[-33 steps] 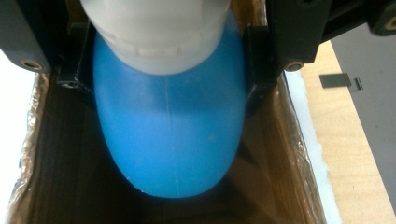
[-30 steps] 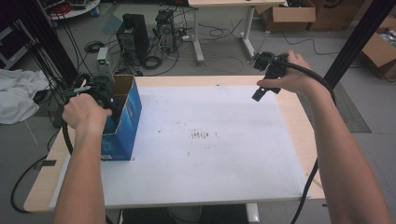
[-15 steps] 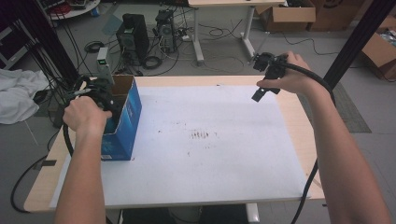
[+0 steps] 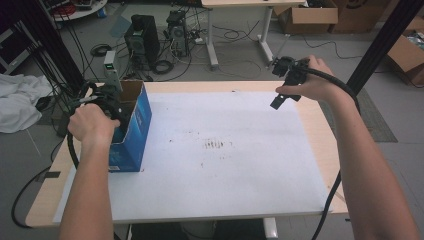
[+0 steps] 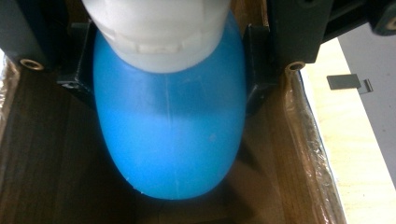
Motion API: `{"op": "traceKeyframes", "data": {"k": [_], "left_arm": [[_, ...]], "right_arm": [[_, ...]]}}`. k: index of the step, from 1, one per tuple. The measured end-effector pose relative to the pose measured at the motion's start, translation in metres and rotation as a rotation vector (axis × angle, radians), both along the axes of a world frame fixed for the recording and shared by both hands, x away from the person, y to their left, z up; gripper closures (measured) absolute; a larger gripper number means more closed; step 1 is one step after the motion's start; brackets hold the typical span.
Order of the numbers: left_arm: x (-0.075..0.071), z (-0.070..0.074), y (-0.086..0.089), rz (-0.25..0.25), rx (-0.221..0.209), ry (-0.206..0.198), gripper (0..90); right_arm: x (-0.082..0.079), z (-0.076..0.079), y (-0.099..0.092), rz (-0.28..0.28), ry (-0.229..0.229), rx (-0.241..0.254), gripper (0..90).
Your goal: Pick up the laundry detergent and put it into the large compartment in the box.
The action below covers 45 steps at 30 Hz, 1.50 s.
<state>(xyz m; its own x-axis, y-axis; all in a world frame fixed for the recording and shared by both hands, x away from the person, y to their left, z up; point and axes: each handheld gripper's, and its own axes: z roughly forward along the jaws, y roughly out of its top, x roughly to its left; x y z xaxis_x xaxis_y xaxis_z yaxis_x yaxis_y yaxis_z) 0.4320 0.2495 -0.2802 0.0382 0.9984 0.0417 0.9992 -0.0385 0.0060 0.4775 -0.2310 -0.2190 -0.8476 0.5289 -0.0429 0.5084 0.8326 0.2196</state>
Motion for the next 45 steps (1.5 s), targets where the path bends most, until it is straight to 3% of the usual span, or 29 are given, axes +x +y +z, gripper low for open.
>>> {"op": "traceKeyframes", "data": {"k": [35, 45], "left_arm": [[0.0013, 0.0001, -0.0007, -0.004, 0.006, 0.014, 37.3], [0.0003, 0.0002, -0.0001, -0.006, -0.001, -0.001, 36.9]], "right_arm": [[0.0014, -0.002, -0.0008, -0.003, 0.01, -0.01, 25.0], [0.0013, -0.0024, -0.0019, -0.003, 0.011, -0.007, 24.9]]}}
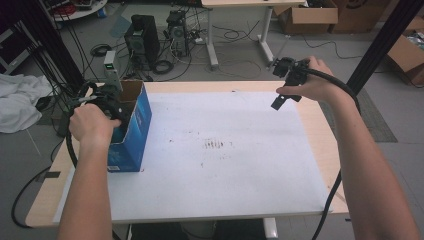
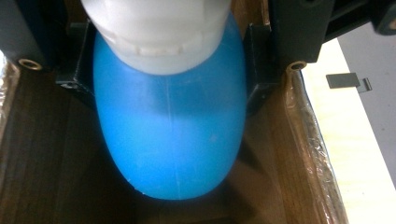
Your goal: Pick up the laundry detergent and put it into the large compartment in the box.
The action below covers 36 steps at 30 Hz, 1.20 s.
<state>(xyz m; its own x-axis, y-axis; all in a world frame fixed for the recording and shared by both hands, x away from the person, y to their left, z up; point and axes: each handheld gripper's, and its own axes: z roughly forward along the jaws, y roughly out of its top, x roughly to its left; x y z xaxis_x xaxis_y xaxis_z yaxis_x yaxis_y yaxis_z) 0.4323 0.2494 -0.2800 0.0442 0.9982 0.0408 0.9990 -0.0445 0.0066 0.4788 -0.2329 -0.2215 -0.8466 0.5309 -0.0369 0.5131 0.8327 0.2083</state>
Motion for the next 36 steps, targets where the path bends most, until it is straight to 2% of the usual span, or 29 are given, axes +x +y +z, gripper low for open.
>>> {"op": "traceKeyframes", "data": {"k": [4, 5, 7, 9, 10, 17, 22, 28, 30, 33, 34, 36], "left_arm": [[-0.001, 0.003, 0.002, 0.001, -0.013, -0.001, 36.4], [-0.002, 0.007, 0.002, -0.001, -0.02, -0.018, 35.6], [-0.002, 0.01, 0.002, -0.004, -0.017, -0.022, 35.5], [-0.003, 0.014, 0.001, -0.006, -0.009, -0.025, 33.2], [-0.004, 0.018, 0.001, -0.006, -0.006, -0.026, 28.6], [-0.007, 0.029, 0.0, -0.008, 0.004, -0.046, 24.1], [-0.01, 0.041, -0.001, -0.023, -0.011, -0.057, 20.6], [-0.015, 0.064, -0.009, -0.078, -0.023, -0.086, 18.2], [-0.016, 0.072, -0.018, -0.121, -0.028, -0.096, 17.2], [-0.017, 0.077, -0.024, -0.144, -0.036, -0.111, 17.0], [-0.017, 0.08, -0.032, -0.166, -0.045, -0.119, 17.0], [-0.017, 0.081, -0.036, -0.17, -0.054, -0.128, 17.4]], "right_arm": [[0.0, 0.0, 0.001, 0.002, 0.0, -0.001, 24.9], [0.0, 0.0, 0.0, 0.004, 0.0, 0.0, 24.9], [0.0, -0.001, 0.0, 0.002, -0.002, 0.004, 24.9], [0.0, -0.001, 0.0, 0.002, 0.0, 0.003, 24.9], [0.0, -0.001, 0.001, 0.002, 0.0, 0.006, 24.8], [-0.001, -0.001, 0.002, 0.006, 0.0, 0.005, 24.7], [-0.001, -0.001, 0.003, 0.011, 0.0, 0.007, 24.6], [-0.001, -0.001, 0.004, 0.004, 0.003, 0.012, 24.4], [-0.002, -0.002, 0.004, 0.005, 0.008, 0.007, 24.4], [-0.003, -0.001, 0.004, 0.006, 0.007, 0.01, 24.5], [-0.004, 0.0, 0.003, 0.0, 0.003, 0.014, 24.3], [-0.004, 0.0, 0.003, 0.001, 0.004, 0.013, 24.4]]}}
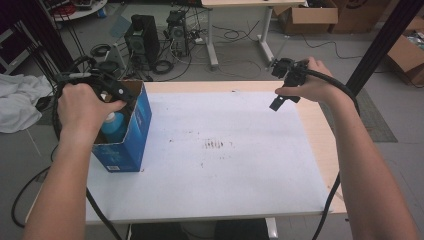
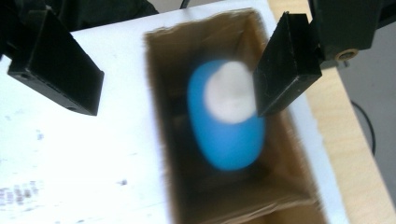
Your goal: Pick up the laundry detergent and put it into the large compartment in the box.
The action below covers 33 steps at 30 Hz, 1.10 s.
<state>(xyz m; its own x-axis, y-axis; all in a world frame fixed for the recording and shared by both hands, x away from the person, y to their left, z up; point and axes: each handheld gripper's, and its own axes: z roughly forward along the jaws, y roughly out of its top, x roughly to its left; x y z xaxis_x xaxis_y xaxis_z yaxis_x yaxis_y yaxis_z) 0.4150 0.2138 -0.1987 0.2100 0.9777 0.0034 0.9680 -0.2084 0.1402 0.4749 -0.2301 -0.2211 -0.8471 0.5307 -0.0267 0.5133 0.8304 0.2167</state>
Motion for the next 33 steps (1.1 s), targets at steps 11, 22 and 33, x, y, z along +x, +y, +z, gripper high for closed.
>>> {"op": "traceKeyframes", "data": {"k": [11, 22, 33], "left_arm": [[0.003, 0.007, -0.059, -0.163, -0.046, -0.022, 16.6], [0.008, -0.006, -0.124, -0.325, -0.07, -0.017, 15.8], [0.011, -0.022, -0.159, -0.398, -0.056, 0.01, 15.7]], "right_arm": [[0.0, 0.004, -0.003, -0.007, -0.003, 0.013, 24.5], [0.004, 0.006, -0.008, -0.012, -0.004, 0.021, 24.2], [0.007, 0.005, -0.005, -0.013, 0.003, 0.016, 23.3]]}}
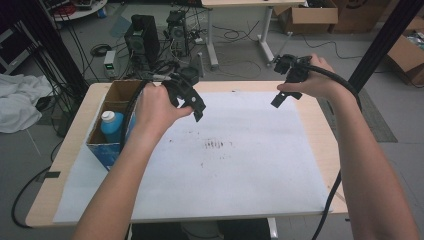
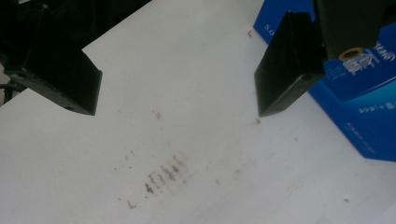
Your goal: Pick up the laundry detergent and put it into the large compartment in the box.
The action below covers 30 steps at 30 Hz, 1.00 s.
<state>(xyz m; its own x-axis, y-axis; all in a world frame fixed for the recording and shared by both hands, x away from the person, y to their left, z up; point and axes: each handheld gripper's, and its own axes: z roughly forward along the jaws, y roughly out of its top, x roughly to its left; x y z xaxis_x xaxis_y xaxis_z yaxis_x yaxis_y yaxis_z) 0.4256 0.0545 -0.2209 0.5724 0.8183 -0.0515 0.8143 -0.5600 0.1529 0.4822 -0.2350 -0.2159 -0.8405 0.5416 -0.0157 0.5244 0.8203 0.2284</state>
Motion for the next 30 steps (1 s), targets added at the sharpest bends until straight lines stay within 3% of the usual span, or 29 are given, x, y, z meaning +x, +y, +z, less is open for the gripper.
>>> {"op": "traceKeyframes", "data": {"k": [7, 30], "left_arm": [[0.002, -0.006, -0.011, -0.027, 0.009, 0.01, 15.6], [-0.001, -0.004, -0.016, -0.039, 0.012, 0.008, 15.5]], "right_arm": [[0.002, -0.001, 0.001, 0.001, 0.007, -0.003, 22.8], [-0.002, 0.0, 0.002, 0.015, 0.002, -0.002, 21.1]]}}
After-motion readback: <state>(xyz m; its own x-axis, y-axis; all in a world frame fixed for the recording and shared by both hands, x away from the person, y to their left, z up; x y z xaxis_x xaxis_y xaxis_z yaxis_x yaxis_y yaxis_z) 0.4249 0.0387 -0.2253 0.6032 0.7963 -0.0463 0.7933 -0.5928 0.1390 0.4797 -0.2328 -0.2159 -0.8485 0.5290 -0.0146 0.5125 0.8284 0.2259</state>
